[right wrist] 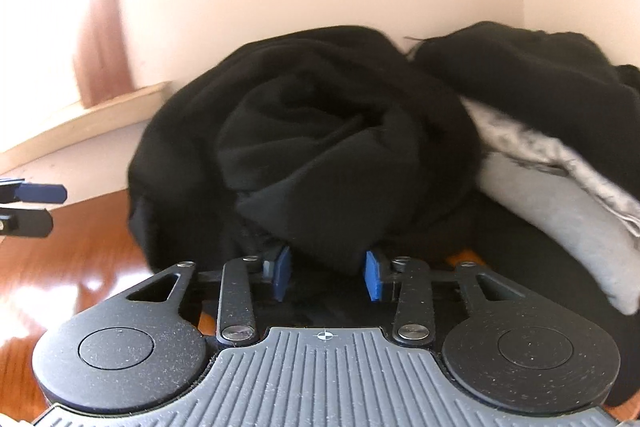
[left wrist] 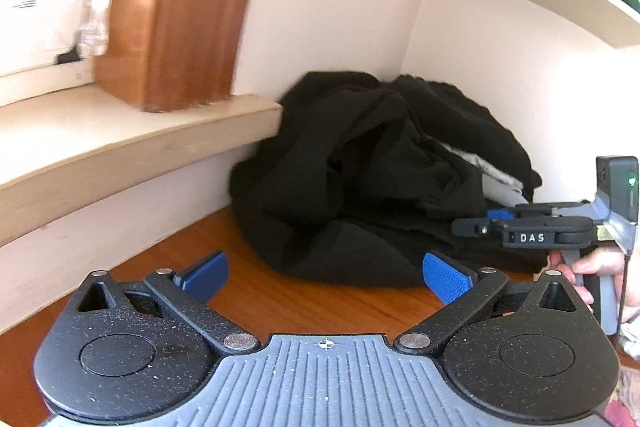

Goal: Fold clothes
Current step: 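Move the right gripper into the black clothes pile and close on fabric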

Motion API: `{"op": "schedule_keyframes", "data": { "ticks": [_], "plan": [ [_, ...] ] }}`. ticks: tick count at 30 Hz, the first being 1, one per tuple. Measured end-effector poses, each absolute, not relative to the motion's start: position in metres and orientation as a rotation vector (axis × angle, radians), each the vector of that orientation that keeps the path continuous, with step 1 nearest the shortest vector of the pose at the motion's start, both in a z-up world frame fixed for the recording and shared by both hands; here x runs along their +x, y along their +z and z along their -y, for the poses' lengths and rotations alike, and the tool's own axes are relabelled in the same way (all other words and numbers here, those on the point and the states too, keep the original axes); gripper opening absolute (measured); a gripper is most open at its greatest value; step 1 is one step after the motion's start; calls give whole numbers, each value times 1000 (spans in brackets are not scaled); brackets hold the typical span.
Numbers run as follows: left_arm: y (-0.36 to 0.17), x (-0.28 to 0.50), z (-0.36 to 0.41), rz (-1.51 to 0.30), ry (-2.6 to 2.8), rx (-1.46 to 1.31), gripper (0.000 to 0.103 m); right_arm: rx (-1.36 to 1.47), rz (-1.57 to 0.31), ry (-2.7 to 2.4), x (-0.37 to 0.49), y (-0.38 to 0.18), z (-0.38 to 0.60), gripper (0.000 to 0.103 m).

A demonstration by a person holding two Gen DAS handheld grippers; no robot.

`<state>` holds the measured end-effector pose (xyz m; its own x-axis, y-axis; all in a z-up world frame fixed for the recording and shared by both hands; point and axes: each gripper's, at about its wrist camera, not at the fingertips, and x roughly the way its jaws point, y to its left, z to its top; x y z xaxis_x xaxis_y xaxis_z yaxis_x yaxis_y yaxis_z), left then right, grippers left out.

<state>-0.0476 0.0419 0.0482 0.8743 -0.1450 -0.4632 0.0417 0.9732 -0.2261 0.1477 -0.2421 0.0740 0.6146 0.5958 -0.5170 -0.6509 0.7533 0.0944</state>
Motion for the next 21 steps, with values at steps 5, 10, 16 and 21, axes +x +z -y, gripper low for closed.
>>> {"op": "schedule_keyframes", "data": {
  "ticks": [5, 10, 16, 21],
  "plan": [
    [44, -48, -48, -514, -94, -215, 103, -107, -533, 744, 134, 74, 235, 50],
    [42, -47, -52, -515, -129, -261, 103, -184, -531, 663, 131, 67, 222, 50],
    [46, -51, -49, -506, -172, -278, 103, -252, -552, 594, 138, 61, 204, 35],
    [51, -57, -43, -489, -165, -233, 103, -220, -551, 608, 127, 67, 207, 33]
  ]
}}
